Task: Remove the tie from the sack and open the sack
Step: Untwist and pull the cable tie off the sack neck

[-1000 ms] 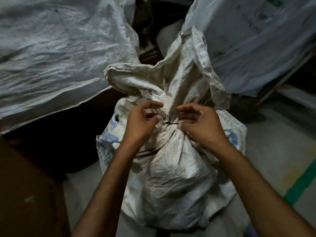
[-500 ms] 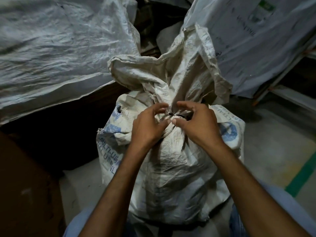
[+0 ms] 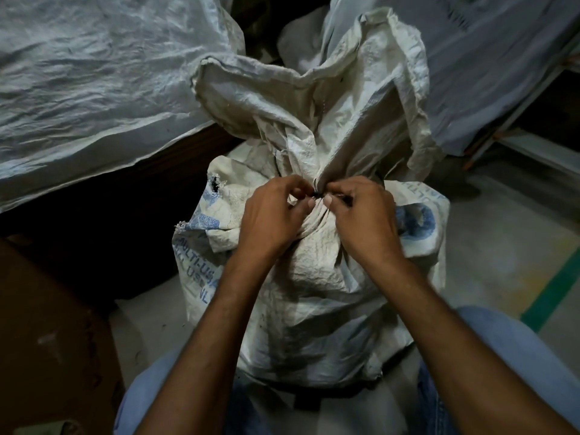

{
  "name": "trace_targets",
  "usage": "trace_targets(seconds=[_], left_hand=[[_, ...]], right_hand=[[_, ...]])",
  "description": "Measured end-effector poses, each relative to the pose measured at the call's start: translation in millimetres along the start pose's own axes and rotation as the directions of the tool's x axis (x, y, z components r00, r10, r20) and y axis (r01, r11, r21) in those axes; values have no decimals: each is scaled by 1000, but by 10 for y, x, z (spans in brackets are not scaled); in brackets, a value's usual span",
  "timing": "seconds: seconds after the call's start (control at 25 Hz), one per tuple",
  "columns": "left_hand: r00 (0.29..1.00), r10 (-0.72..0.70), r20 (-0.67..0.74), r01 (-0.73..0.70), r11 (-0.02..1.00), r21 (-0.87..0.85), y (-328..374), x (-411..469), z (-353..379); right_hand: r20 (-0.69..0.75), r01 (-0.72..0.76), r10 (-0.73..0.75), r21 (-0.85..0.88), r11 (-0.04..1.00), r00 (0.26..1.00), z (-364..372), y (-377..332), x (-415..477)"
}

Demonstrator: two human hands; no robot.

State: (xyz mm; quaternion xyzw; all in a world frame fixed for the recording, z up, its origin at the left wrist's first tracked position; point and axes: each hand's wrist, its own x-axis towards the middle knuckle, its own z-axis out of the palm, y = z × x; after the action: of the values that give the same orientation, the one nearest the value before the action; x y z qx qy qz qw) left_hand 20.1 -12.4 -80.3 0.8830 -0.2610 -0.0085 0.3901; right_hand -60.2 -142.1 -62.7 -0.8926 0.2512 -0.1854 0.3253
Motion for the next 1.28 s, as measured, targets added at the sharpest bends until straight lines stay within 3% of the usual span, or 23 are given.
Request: trace_targets(seconds=[0.12,0.32,0.52,0.64,0.76,0.8,0.88,0.96,1.0,1.08,1.12,1.24,1.28], left_hand=[[998,58,-2,-58,998,21,-2,23,-2],[962,274,-17,-268,950,163,-53,45,28],[939,343,-11,-330,912,241,-35,48,57],[924,365,-108,-327,906,268,28,-9,-4],[911,301,-283,-237,942,237,99,-54,-111],[909,283,-305,-217,948,232,117,-77,-135],[938,208,-278,-165,971,172,137,-124,-155],[983,-28,-183,5,992,-125,159,-75,-209],[974,-195,-116,144,927,-347,193,-5,-263],[894,-445,51,369,667,-647,212,178,-327],[871,-482,94,409,607,-682,220,268,-320],[867,-488,106,422,601,-679,311,376,-187],[846,-515,141,447,538,-715,303,390,-141]], right_hand=[[46,2,-2,-4,1000,999,-26,31,28],[83,-15,8,88,996,997,-119,38,46],[96,-126,116,106,986,989,-172,-124,205],[75,-147,141,82,986,987,-193,-322,414],[-45,-128,139,196,972,989,-152,-528,501],[-78,-198,229,288,937,970,-142,-590,483],[11,-370,432,538,758,902,-124,-628,447],[70,-393,463,647,653,884,-114,-564,433],[79,-399,455,629,668,887,-122,-541,427],[43,-380,429,547,746,902,-123,-554,366],[7,-356,424,557,750,906,-115,-589,293],[-125,-253,410,614,747,904,-10,-696,-41],[-132,-242,390,594,767,911,18,-715,-137]])
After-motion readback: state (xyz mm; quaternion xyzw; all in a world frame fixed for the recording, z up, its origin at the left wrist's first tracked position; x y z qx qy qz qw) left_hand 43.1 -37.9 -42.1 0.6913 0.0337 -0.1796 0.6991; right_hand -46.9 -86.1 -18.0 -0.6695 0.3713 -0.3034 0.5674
